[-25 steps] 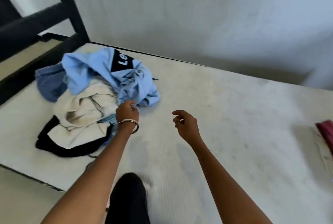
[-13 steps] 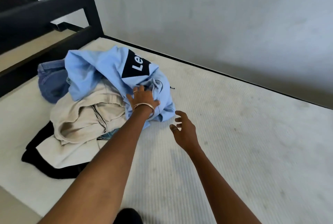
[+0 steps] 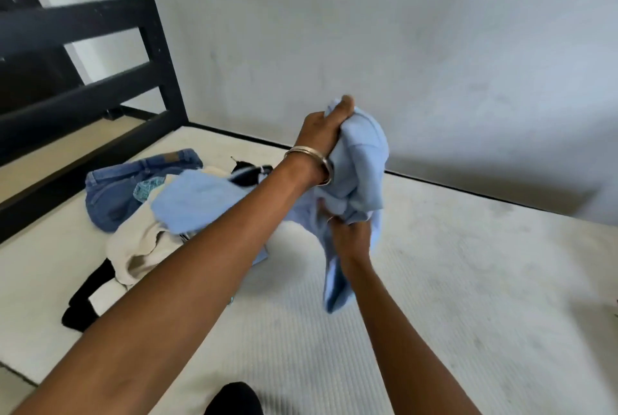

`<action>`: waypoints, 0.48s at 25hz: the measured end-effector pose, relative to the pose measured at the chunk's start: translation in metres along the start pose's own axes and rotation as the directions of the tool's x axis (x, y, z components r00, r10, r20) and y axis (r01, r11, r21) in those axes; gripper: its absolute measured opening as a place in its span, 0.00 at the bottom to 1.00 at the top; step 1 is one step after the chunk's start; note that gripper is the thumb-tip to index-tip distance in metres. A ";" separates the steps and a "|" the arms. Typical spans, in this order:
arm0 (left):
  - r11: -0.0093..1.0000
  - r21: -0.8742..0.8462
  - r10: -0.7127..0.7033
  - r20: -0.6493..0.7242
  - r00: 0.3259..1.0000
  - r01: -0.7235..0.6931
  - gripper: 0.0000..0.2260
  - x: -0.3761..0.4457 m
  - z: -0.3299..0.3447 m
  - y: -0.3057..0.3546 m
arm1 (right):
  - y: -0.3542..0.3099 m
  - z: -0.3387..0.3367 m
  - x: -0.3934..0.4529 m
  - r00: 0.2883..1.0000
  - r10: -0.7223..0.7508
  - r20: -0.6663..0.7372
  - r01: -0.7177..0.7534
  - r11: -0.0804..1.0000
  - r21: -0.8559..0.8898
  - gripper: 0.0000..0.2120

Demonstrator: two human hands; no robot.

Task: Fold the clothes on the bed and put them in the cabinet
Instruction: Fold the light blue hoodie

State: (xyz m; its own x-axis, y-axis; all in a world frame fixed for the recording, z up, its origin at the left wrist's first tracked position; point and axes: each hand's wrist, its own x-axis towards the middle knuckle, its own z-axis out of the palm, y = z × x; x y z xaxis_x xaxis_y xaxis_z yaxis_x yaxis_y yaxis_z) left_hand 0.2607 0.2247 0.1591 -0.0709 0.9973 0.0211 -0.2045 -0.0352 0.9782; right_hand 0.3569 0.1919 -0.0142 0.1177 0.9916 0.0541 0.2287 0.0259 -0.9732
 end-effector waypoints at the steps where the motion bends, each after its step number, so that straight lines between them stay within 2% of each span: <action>1: 0.997 -0.072 0.006 0.068 0.998 -0.001 0.15 -0.012 0.016 0.018 | -0.020 -0.023 -0.001 0.989 -0.017 -0.145 0.027 0.997 0.068 0.27; 2: 0.987 -0.161 0.018 0.173 0.985 0.010 0.17 -0.024 0.031 0.034 | -0.048 -0.049 -0.004 0.964 -0.039 -0.263 0.078 0.987 0.138 0.20; 3: 0.986 -0.166 0.081 0.292 0.953 -0.032 0.18 -0.032 0.039 0.045 | -0.071 -0.078 -0.007 0.942 -0.068 -0.330 0.140 0.969 0.202 0.15; 4: 0.985 -0.067 0.170 0.401 0.900 -0.156 0.21 -0.041 0.047 0.054 | -0.097 -0.109 -0.013 0.921 -0.091 -0.379 0.201 0.944 0.261 0.10; 5: 0.927 0.166 0.220 0.486 0.846 -0.336 0.28 -0.044 0.050 0.054 | -0.120 -0.134 -0.017 0.905 -0.091 -0.415 0.252 0.902 0.351 0.06; 6: 0.752 0.394 0.259 0.561 0.786 -0.528 0.39 -0.049 0.060 0.051 | -0.144 -0.167 -0.027 0.895 -0.070 -0.440 0.274 0.866 0.419 0.03; 7: 0.522 0.569 0.248 0.612 0.751 -0.636 0.48 -0.055 0.067 0.042 | -0.160 -0.194 -0.031 0.893 -0.057 -0.446 0.282 0.844 0.456 0.02; 8: 0.380 0.670 0.216 0.606 0.766 -0.637 0.55 -0.061 0.070 0.023 | -0.176 -0.214 -0.037 0.898 -0.064 -0.435 0.275 0.855 0.440 0.03; 9: 0.333 0.731 0.184 0.569 0.801 -0.596 0.59 -0.071 0.076 -0.003 | -0.189 -0.232 -0.045 0.905 -0.084 -0.417 0.273 0.866 0.419 0.04; 10: 0.365 0.773 0.144 0.504 0.852 -0.519 0.61 -0.093 0.085 -0.034 | -0.200 -0.246 -0.060 0.917 -0.104 -0.385 0.269 0.874 0.405 0.05; 11: 0.458 0.811 0.061 0.379 0.924 -0.363 0.60 -0.119 0.096 -0.067 | -0.205 -0.256 -0.072 0.931 -0.118 -0.346 0.263 0.874 0.410 0.07; 12: 0.554 0.810 -0.032 0.249 0.968 -0.190 0.55 -0.146 0.110 -0.100 | -0.210 -0.264 -0.084 0.937 -0.115 -0.330 0.248 0.885 0.395 0.09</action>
State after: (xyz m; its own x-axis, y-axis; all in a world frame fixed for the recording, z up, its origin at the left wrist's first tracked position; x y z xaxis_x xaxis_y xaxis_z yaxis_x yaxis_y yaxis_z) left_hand 0.3990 0.0895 0.0806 0.1811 0.9826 0.0403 0.6912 -0.1563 0.7056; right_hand 0.5538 0.0699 0.2450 0.4026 0.8843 0.2365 -0.1500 0.3186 -0.9359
